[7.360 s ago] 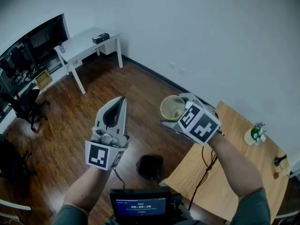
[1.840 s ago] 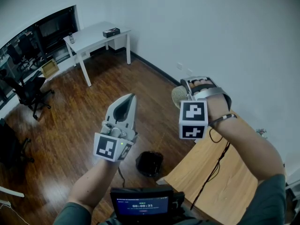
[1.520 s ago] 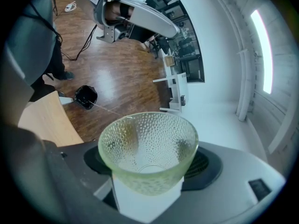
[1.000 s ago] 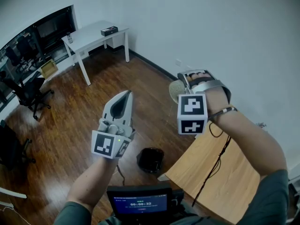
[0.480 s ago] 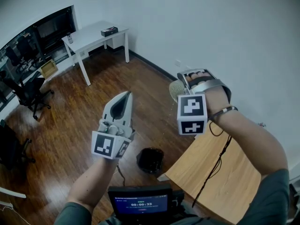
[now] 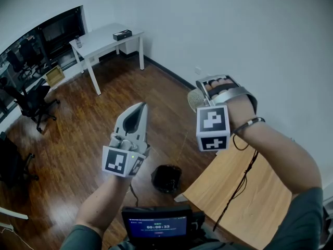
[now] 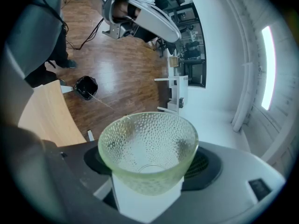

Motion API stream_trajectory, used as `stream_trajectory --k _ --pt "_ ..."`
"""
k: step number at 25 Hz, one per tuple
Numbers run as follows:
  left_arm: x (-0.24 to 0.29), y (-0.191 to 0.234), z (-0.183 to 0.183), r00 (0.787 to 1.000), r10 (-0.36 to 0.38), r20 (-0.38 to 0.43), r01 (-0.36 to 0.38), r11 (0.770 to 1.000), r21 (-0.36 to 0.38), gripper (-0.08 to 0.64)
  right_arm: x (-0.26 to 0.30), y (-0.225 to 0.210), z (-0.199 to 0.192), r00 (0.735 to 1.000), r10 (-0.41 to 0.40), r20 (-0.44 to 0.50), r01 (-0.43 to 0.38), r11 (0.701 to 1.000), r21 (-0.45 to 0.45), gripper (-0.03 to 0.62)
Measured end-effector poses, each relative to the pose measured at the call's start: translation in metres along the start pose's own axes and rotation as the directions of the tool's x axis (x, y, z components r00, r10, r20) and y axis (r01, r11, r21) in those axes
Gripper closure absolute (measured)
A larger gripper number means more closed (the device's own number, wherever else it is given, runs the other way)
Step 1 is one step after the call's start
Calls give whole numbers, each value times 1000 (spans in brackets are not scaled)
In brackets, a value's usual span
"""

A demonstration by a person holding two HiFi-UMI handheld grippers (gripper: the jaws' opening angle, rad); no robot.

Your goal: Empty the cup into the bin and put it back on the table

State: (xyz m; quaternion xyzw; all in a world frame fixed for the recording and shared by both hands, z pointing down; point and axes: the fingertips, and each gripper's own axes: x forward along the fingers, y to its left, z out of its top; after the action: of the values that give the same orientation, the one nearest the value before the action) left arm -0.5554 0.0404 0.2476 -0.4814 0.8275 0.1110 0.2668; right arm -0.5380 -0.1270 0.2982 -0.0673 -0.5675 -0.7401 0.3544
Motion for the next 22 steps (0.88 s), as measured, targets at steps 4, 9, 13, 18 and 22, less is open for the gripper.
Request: stream_trajectory --k 4,9,13,18,22 --pt "0 1 5 1000 -2 2 2 1000 0 560 -7 -6 3 1000 1 10 -1 1000 -2 193" --pt "0 2 2 1000 2 4 -2 1000 4 560 -5 -10 2 999 -32 -4 32 999 -39 193" --pt "0 4 4 1000 6 4 -6 1000 7 560 -7 -14 2 999 -44 -6 44 998 -52 193" --pt "-4 8 10 1000 3 6 -3 1000 8 560 -13 -20 7 998 -54 -15 53 997 -64 193" --pt "-6 9 12 1000 5 15 -6 1000 19 560 -16 -23 7 998 -66 -21 64 995 -80 193"
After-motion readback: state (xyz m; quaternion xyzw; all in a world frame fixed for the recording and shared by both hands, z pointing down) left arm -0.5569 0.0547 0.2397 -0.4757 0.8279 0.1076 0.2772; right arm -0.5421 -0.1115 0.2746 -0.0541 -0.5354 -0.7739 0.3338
